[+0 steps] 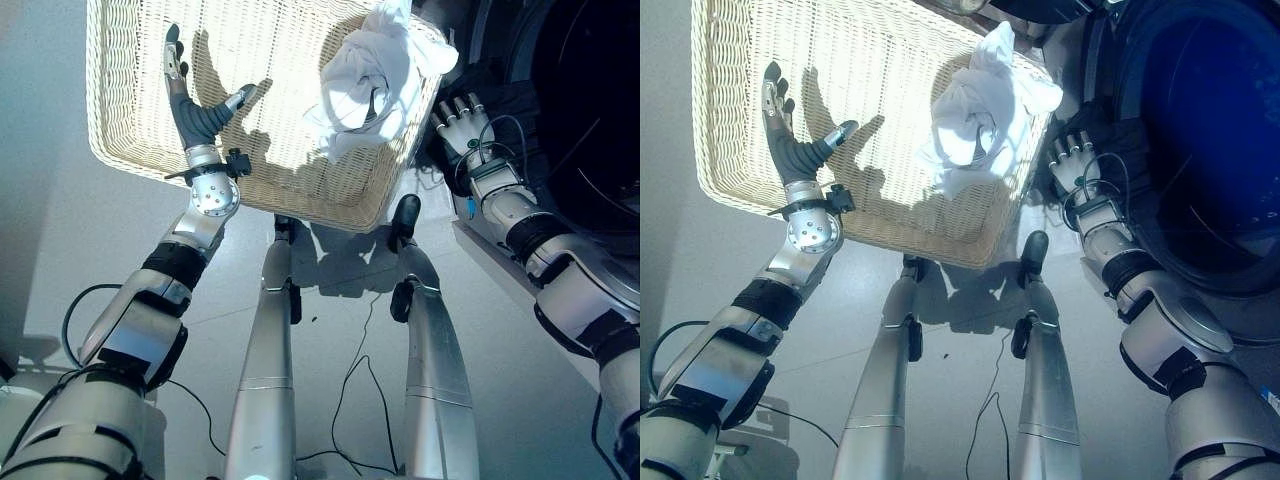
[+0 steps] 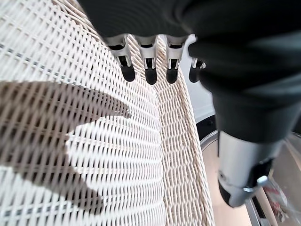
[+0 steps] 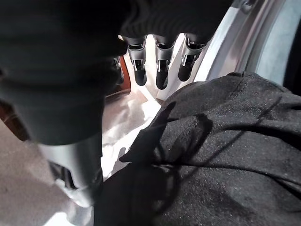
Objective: Put the clothes into the washing machine.
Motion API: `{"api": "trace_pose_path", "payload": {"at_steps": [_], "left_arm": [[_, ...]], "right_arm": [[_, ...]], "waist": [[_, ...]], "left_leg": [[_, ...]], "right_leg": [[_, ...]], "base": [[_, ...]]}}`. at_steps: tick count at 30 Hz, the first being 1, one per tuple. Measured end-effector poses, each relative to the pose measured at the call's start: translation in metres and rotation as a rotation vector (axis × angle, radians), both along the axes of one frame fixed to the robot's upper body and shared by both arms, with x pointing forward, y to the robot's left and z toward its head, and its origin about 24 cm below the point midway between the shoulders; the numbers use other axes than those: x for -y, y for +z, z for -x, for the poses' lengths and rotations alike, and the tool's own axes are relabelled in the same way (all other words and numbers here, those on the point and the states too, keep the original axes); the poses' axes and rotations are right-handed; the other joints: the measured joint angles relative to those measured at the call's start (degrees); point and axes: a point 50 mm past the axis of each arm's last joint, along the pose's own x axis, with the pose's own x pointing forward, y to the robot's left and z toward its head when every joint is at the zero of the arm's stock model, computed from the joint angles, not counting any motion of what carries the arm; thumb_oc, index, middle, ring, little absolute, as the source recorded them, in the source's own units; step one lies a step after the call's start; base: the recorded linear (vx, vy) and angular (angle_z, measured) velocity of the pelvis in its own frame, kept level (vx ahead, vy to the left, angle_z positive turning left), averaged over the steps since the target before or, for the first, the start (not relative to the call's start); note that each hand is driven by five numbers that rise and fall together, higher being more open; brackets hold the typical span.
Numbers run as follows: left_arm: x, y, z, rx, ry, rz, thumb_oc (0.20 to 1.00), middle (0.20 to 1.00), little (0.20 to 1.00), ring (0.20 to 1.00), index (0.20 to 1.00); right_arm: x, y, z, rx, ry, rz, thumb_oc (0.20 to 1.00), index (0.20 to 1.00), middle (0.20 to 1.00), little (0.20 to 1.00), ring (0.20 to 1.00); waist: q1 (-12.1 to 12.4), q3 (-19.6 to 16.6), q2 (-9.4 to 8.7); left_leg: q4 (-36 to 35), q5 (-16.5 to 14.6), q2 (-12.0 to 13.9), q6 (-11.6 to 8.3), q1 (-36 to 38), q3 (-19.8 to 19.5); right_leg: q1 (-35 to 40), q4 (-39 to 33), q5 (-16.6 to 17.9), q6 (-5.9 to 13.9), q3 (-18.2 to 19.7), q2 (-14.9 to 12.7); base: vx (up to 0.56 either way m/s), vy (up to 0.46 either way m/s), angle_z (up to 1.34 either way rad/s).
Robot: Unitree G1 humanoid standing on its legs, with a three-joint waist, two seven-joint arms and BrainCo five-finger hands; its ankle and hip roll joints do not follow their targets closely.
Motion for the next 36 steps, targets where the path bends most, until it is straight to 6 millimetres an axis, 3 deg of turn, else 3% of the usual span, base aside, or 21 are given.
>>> {"api": "trace_pose_path", "payload": {"at_steps": [6, 15, 16, 17, 18, 31, 36], "left_arm": [[0.011, -0.008, -0.002, -0.022, -0.038, 0.015, 1.000, 1.000, 1.000, 1.000, 1.000], [0.010, -0.014, -0.001, -0.038, -0.035, 0.015, 1.000, 1.000, 1.000, 1.000, 1.000], [0.010, -0.015, -0.001, -0.040, -0.035, 0.015, 1.000, 1.000, 1.000, 1.000, 1.000], [0.010, -0.015, -0.001, -0.040, -0.035, 0.015, 1.000, 1.000, 1.000, 1.000, 1.000], [0.009, -0.016, -0.001, -0.042, -0.034, 0.015, 1.000, 1.000, 1.000, 1.000, 1.000], [0.011, -0.027, 0.000, -0.067, -0.043, 0.023, 1.000, 1.000, 1.000, 1.000, 1.000], [0.014, -0.026, 0.000, -0.063, -0.054, 0.027, 1.000, 1.000, 1.000, 1.000, 1.000]], "right_arm": [[0.020, -0.012, 0.002, -0.088, -0.186, 0.048, 1.000, 1.000, 1.000, 1.000, 1.000], [0.029, -0.019, 0.003, -0.115, -0.252, 0.045, 1.000, 1.000, 1.000, 1.000, 1.000], [0.029, -0.020, 0.003, -0.116, -0.255, 0.045, 0.846, 0.846, 0.846, 0.846, 0.846], [0.029, -0.020, 0.003, -0.116, -0.255, 0.045, 0.846, 0.846, 0.846, 0.846, 0.846], [0.028, -0.021, 0.003, -0.117, -0.255, 0.049, 0.200, 0.200, 0.200, 0.200, 0.200], [0.030, -0.024, 0.004, -0.095, -0.249, 0.055, 0.200, 0.200, 0.200, 0.200, 0.200], [0.029, -0.021, 0.004, -0.038, -0.188, -0.098, 0.200, 0.200, 0.200, 0.200, 0.200]], "waist": [[0.94, -0.05, 0.42], [1.02, -0.05, 0.43], [1.02, -0.05, 0.42], [1.02, -0.05, 0.42], [1.03, -0.05, 0.43], [1.07, -0.05, 0.43], [1.10, -0.05, 0.43]], "left_leg": [[-0.30, 0.17, -0.02, -0.11, -0.04, -0.43], [-0.18, 0.28, -0.01, -0.21, 0.06, -0.44], [-0.15, 0.28, -0.02, -0.21, 0.07, -0.45], [-0.15, 0.28, -0.02, -0.21, 0.07, -0.45], [-0.06, 0.28, -0.04, -0.21, 0.07, -0.46], [0.22, 0.39, -0.05, -0.25, 0.11, -0.65], [0.28, 0.44, -0.06, -0.30, 0.12, -0.76]], "right_leg": [[-0.19, 0.47, -0.28, -0.28, -0.17, 0.02], [-0.16, 0.69, -0.27, -0.30, -0.16, 0.02], [-0.15, 0.76, -0.26, -0.31, -0.15, 0.02], [-0.15, 0.76, -0.26, -0.31, -0.15, 0.02], [-0.15, 0.91, -0.26, -0.32, -0.14, 0.01], [-0.08, 1.25, -0.29, -0.35, -0.14, 0.04], [-0.07, 1.37, -0.29, -0.35, -0.17, 0.06]], "base": [[0.01, 0.006, 0.01], [0.00, 0.000, 0.00], [0.00, 0.000, 0.00], [0.00, 0.000, 0.00], [0.00, 0.000, 0.00], [0.00, 0.000, 0.00], [0.00, 0.000, 0.00]]}}
